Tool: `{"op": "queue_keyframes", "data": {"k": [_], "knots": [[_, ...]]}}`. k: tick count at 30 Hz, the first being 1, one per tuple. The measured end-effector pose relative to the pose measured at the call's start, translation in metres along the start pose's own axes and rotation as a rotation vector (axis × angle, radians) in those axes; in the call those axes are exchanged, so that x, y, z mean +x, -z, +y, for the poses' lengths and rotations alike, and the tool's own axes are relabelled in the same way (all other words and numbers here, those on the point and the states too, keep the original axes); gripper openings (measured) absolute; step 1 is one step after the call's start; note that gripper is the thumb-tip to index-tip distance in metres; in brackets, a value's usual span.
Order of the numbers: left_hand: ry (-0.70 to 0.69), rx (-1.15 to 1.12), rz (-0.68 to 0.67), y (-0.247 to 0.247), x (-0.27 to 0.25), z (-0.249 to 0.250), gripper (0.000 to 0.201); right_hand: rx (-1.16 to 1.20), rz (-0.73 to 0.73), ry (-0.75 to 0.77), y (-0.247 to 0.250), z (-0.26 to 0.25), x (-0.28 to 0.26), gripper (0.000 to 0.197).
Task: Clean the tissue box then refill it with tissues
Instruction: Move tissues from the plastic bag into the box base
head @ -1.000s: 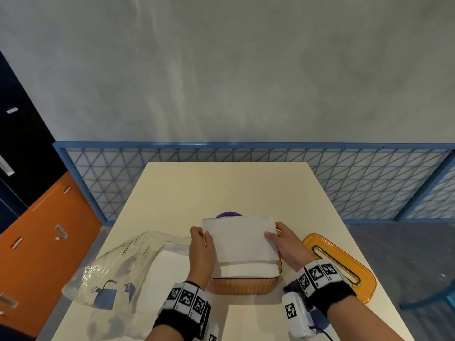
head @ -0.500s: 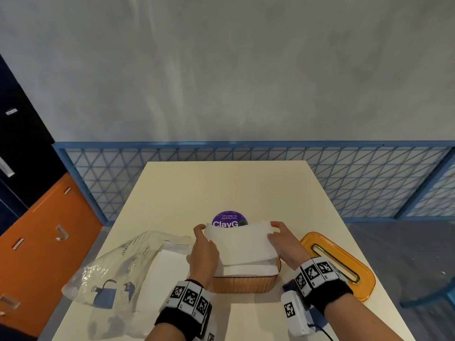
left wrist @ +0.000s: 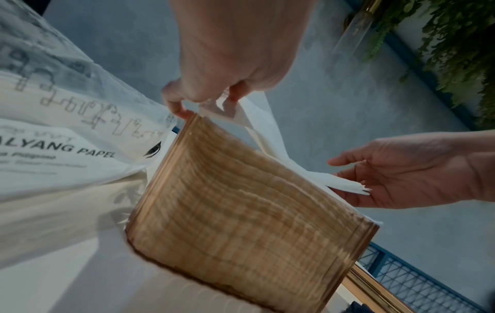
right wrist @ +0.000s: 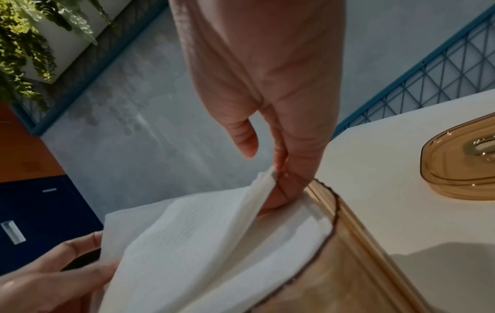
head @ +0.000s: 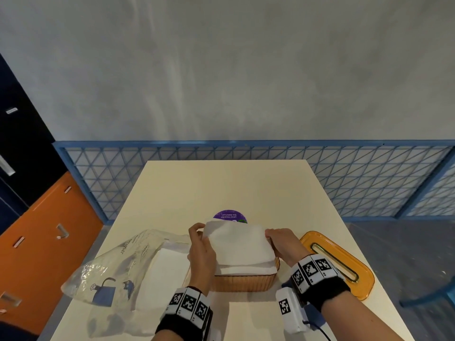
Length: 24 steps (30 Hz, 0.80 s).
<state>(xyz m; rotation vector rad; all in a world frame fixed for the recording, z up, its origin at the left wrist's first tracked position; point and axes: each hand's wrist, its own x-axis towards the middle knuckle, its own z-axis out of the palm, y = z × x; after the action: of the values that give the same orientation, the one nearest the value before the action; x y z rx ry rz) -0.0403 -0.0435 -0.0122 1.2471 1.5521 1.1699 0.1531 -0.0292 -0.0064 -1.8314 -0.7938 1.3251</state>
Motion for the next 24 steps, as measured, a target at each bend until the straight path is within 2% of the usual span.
{"op": "queue_keyframes", "data": {"k": [4,11,17,22,24], "knots": [[-0.048,-0.045,0.01,0.001,0.0,0.001,0.03,-0.008,-0.086,-0.008,-0.001,-0.006,-0.005,0.02],[0.007,-0.022,0.023,0.0,-0.002,-0.002,0.026,-0.086,-0.108,0.069,-0.003,-0.011,-0.01,0.006],[0.079,0.077,0.037,-0.002,-0.002,-0.006,0.022,-0.057,-0.065,0.091,-0.003,-0.011,-0.01,0.011],[0.092,0.117,0.063,-0.003,0.001,0.0,0.019,-0.136,0.002,0.103,0.0,-0.009,-0.001,0.01],[0.091,0.145,0.064,-0.003,0.001,0.001,0.02,-0.186,0.015,0.101,0.001,-0.006,0.003,0.02]]}}
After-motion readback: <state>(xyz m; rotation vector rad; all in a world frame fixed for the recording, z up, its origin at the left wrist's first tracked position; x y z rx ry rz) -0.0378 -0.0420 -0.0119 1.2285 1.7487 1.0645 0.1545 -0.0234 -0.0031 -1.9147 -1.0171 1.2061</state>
